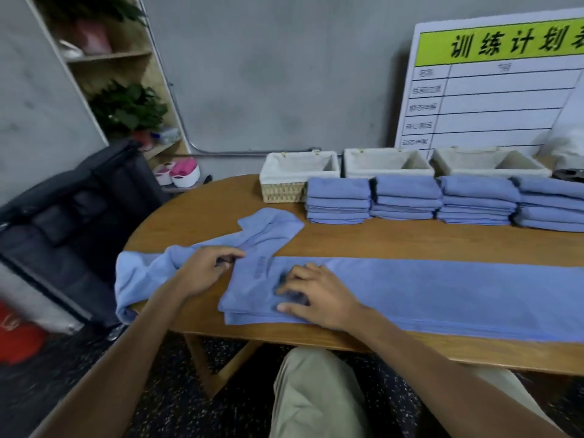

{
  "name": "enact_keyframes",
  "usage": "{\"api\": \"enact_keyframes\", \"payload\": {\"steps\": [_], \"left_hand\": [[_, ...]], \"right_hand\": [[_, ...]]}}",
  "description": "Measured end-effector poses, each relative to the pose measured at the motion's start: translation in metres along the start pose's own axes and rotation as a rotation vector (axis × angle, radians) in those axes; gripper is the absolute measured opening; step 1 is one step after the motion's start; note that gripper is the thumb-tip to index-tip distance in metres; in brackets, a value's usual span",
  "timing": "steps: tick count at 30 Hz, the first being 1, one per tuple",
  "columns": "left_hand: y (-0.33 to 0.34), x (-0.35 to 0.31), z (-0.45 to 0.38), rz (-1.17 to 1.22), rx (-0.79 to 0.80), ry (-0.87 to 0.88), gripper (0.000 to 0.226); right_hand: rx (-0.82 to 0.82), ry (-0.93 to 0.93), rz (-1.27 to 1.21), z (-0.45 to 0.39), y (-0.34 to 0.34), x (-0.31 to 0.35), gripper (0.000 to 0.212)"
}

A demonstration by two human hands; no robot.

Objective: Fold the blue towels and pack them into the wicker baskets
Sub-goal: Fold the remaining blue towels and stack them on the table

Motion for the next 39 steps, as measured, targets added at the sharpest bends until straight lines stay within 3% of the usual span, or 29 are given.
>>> {"api": "enact_keyframes", "payload": {"steps": [3, 7, 12, 20, 24, 31, 33, 35, 37, 39], "left_hand": [[0.005, 0.012, -0.006, -0.030, 0.078, 0.042, 0.053], [0.001, 0.012, -0.015, -0.009, -0.019, 0.139, 0.053], [-0.001, 0.011, -0.016, -0.030, -0.120, 0.259, 0.031], [-0.018, 0.010, -0.007, 0.213, -0.320, 0.072, 0.024], [0.005, 0.005, -0.007, 0.191, -0.218, 0.045, 0.043], [-0.004, 0.023, -0.008, 0.134, -0.246, 0.047, 0.048], [-0.007, 0.015, -0.008, 0.062, -0.185, 0.124, 0.050], [-0.017, 0.002, -0.007, -0.040, -0.225, 0.197, 0.048], [-0.033, -0.019, -0.005, -0.118, -0.398, 0.243, 0.040], [-0.024, -0.051, -0.011, -0.092, -0.452, 0.240, 0.037]], "right_hand": [[0.033, -0.047, 0.030, -0.014, 0.018, 0.021, 0.057], [-0.006, -0.136, 0.046, -0.023, 0.026, 0.035, 0.042], [-0.108, -0.188, -0.031, -0.025, 0.021, 0.043, 0.018], [-0.202, -0.237, -0.128, -0.019, 0.000, 0.049, 0.009], [-0.028, -0.278, -0.043, -0.017, 0.018, 0.049, 0.007], [0.024, -0.244, -0.052, -0.017, 0.021, 0.048, 0.010], [0.080, -0.204, -0.120, -0.018, 0.017, 0.050, 0.013], [0.063, -0.106, -0.295, -0.017, -0.002, 0.041, 0.016], [-0.102, 0.052, -0.413, -0.017, -0.030, 0.008, 0.021], [-0.291, 0.224, -0.312, -0.014, -0.057, -0.037, 0.027]]}}
Point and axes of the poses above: each hand's wrist, its own z-axis away from the middle knuckle, its own y-axis out of the palm, x = y × z, the point moved 9 cm from there along -z, towards the middle knuckle, and after that the axes turned 8 degrees about y, right-handed, at the moved point
